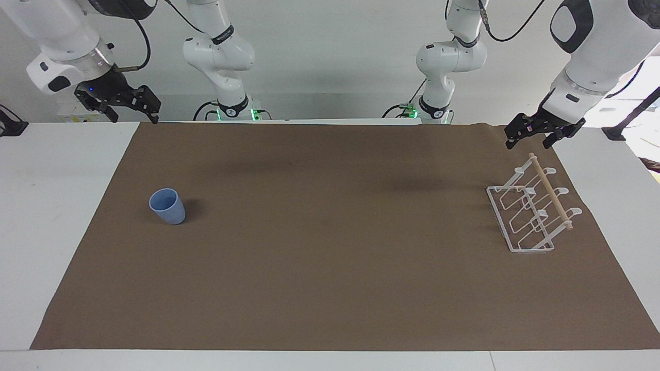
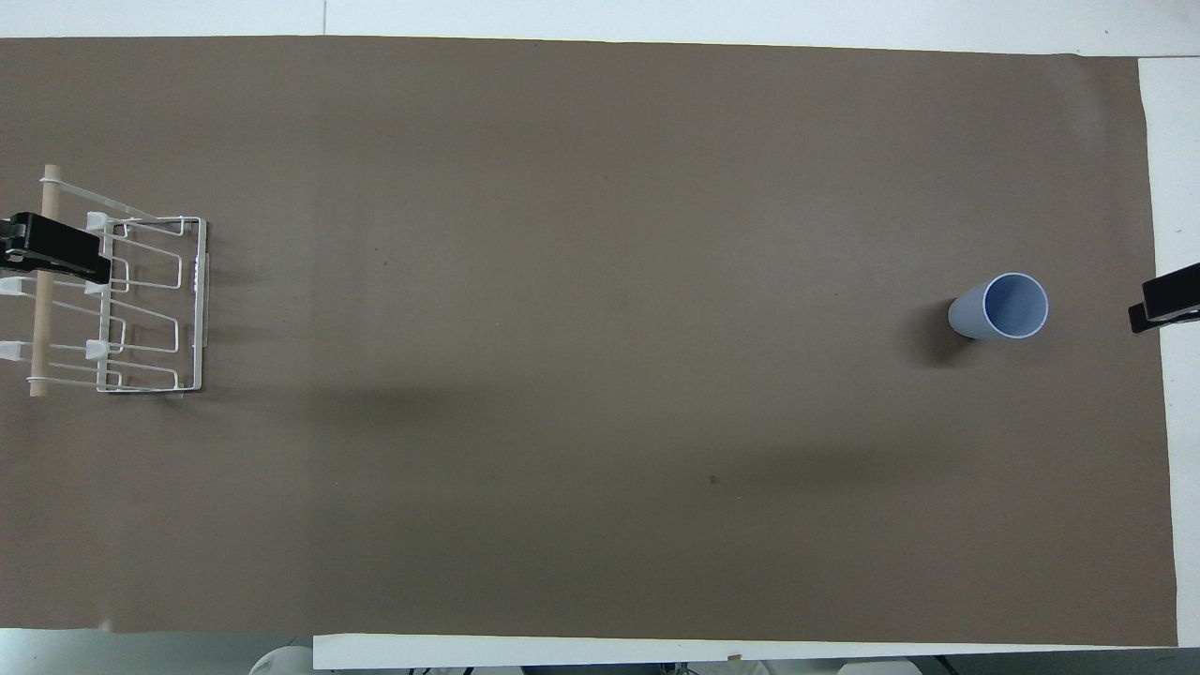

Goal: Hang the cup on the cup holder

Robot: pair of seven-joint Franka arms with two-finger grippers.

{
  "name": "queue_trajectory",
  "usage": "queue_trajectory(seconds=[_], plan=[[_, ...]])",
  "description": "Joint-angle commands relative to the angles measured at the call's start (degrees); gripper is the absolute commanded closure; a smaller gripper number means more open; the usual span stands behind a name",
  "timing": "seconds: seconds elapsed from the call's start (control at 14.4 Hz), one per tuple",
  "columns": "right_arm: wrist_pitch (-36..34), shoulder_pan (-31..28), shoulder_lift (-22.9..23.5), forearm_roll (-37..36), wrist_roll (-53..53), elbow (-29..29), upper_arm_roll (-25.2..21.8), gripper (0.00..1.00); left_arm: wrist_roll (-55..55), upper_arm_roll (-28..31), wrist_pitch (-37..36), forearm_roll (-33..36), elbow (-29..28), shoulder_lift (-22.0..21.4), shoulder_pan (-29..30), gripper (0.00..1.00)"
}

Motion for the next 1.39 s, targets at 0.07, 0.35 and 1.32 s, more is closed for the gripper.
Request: queue_trajectory(seconds=[0.07, 0.35, 1.32], plan=[[0.6, -0.4, -0.5, -0.5, 0.4, -0.8, 0.4, 0.00, -0.6, -0.4, 0.3, -0.3, -1.0, -0.9, 0.7, 0.00], [0.2, -0.4, -0.7, -0.4, 0.5, -1.1, 0.4, 0.00, -0.6, -0.4, 0.3, -0.3, -1.0, -0.9, 0.7, 0.00], [32.9, -6.1, 2.1, -2.7, -7.5, -21.5, -0.2, 0.09, -0.6, -0.4, 0.3, -0.3, -1.0, -0.9, 0.7, 0.00]])
